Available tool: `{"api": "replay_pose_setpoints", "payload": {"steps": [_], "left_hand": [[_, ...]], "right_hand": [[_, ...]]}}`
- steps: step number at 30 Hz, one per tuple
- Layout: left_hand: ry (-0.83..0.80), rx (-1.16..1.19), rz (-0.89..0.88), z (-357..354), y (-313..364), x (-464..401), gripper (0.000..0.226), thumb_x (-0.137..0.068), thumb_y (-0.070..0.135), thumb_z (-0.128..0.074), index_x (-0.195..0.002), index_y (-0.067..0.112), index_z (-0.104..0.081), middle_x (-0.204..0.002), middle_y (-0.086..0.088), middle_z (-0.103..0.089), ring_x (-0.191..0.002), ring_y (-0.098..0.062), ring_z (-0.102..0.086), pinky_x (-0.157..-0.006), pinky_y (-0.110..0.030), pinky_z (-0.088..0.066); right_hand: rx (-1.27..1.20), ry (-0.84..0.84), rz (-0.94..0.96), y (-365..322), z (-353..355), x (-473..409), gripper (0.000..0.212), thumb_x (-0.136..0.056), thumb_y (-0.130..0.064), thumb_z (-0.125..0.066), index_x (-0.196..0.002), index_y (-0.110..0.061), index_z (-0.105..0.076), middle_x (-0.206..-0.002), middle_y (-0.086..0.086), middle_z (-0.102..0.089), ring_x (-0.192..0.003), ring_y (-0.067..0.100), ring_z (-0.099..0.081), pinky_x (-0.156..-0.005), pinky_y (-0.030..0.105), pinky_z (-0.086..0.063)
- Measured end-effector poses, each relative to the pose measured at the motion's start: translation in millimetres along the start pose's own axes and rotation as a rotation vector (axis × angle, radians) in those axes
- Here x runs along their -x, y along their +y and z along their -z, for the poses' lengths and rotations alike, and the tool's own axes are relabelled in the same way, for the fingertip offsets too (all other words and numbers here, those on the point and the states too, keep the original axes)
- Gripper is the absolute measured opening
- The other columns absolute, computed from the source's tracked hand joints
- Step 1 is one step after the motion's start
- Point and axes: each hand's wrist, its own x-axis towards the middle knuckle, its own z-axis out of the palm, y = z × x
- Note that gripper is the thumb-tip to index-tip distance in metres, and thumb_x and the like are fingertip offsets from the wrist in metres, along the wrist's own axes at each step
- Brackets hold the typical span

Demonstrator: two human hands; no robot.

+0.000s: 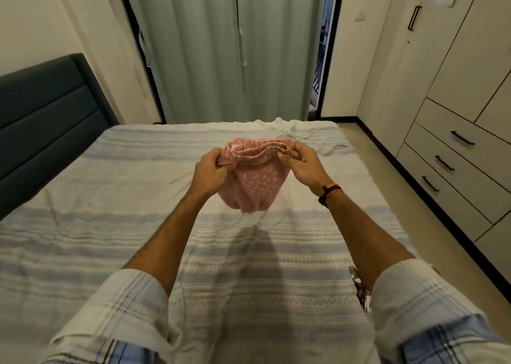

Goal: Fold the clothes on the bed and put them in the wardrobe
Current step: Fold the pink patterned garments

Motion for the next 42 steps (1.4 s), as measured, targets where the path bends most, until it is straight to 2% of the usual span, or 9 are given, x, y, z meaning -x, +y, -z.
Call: {"api": "replay_pose_setpoints", "payload": {"steps": [2, 6, 10, 17, 23, 29, 32, 35, 42], "left_hand": [[-0.054, 0.027, 0.03, -6, -10, 20, 0.02, -0.086, 0.03, -0.066, -0.1, 0.015, -0.064, -0.091, 0.003, -0.067, -0.082, -0.015, -0.062, -0.071, -0.029, -0.05], [-0.176, -0.108, 0.134, -33, -61, 73, 0.019, -0.082, 0.011, -0.067, -0.101, 0.011, -0.065, -0.094, -0.002, -0.069, -0.087, -0.022, -0.065, -0.07, -0.026, -0.045], [-0.344, -0.185, 0.245, -64, -115, 146, 0.016, -0.085, 0.017, -0.07, -0.097, 0.007, -0.066, -0.095, -0.009, -0.069, -0.088, -0.027, -0.065, -0.07, -0.027, -0.042], [-0.583, -0.263, 0.419, -97, -181, 272, 0.012, -0.088, 0.021, -0.068, -0.097, 0.012, -0.067, -0.098, -0.007, -0.068, -0.093, -0.024, -0.063, -0.069, -0.026, -0.039], [-0.613, -0.27, 0.415, -107, -194, 332, 0.017, -0.091, 0.018, -0.066, -0.1, 0.004, -0.066, -0.098, -0.012, -0.066, -0.087, -0.02, -0.057, -0.068, -0.024, -0.033], [-0.732, -0.308, 0.461, -109, -206, 373, 0.019, -0.095, 0.025, -0.061, -0.098, 0.007, -0.062, -0.095, -0.014, -0.067, -0.087, -0.029, -0.061, -0.065, -0.028, -0.033], [-0.848, -0.317, 0.491, -107, -209, 391, 0.011, -0.093, 0.021, -0.059, -0.096, 0.011, -0.063, -0.098, -0.013, -0.068, -0.092, -0.03, -0.063, -0.068, -0.029, -0.038], [-0.974, -0.317, 0.558, -108, -214, 411, 0.016, -0.091, 0.016, -0.06, -0.102, 0.006, -0.065, -0.102, -0.013, -0.068, -0.092, -0.028, -0.065, -0.081, -0.036, -0.053], [-0.958, -0.286, 0.639, -118, -222, 410, 0.016, -0.09, 0.009, -0.059, -0.101, 0.0, -0.065, -0.102, -0.02, -0.067, -0.092, -0.033, -0.066, -0.085, -0.044, -0.056]], "right_hand": [[0.008, -0.043, -0.033, 19, 1, 20, 0.018, -0.095, -0.011, -0.063, -0.11, -0.002, -0.062, -0.099, 0.006, -0.072, -0.089, 0.006, -0.068, -0.078, 0.021, -0.054], [0.157, -0.115, -0.168, 80, -4, 76, 0.026, -0.092, -0.019, -0.067, -0.109, 0.0, -0.064, -0.105, 0.02, -0.071, -0.1, 0.033, -0.068, -0.088, 0.053, -0.055], [0.269, -0.215, -0.376, 153, -16, 143, 0.046, -0.079, -0.043, -0.066, -0.102, -0.004, -0.065, -0.101, 0.023, -0.068, -0.098, 0.039, -0.065, -0.086, 0.06, -0.051], [0.358, -0.377, -0.594, 211, -39, 267, 0.006, -0.087, -0.02, -0.068, -0.09, -0.015, -0.065, -0.091, 0.003, -0.07, -0.088, 0.022, -0.065, -0.084, 0.046, -0.053], [0.353, -0.404, -0.664, 236, -44, 335, 0.023, -0.085, -0.039, -0.072, -0.087, -0.016, -0.068, -0.084, 0.0, -0.072, -0.085, 0.019, -0.068, -0.08, 0.047, -0.057], [0.28, -0.439, -0.753, 254, -40, 380, 0.063, -0.067, -0.075, -0.07, -0.095, -0.019, -0.073, -0.089, 0.002, -0.075, -0.084, 0.014, -0.069, -0.079, 0.041, -0.056], [0.295, -0.46, -0.811, 233, -43, 396, 0.033, -0.08, -0.043, -0.076, -0.097, -0.015, -0.075, -0.086, 0.005, -0.074, -0.074, 0.011, -0.062, -0.07, 0.031, -0.05], [0.317, -0.526, -0.867, 237, -42, 418, 0.02, -0.081, -0.019, -0.074, -0.096, -0.005, -0.072, -0.084, 0.007, -0.072, -0.074, 0.013, -0.061, -0.073, 0.037, -0.052], [0.348, -0.559, -0.93, 253, -48, 416, 0.029, -0.069, -0.024, -0.073, -0.086, -0.001, -0.067, -0.076, 0.01, -0.069, -0.077, 0.027, -0.066, -0.082, 0.05, -0.054]]}}
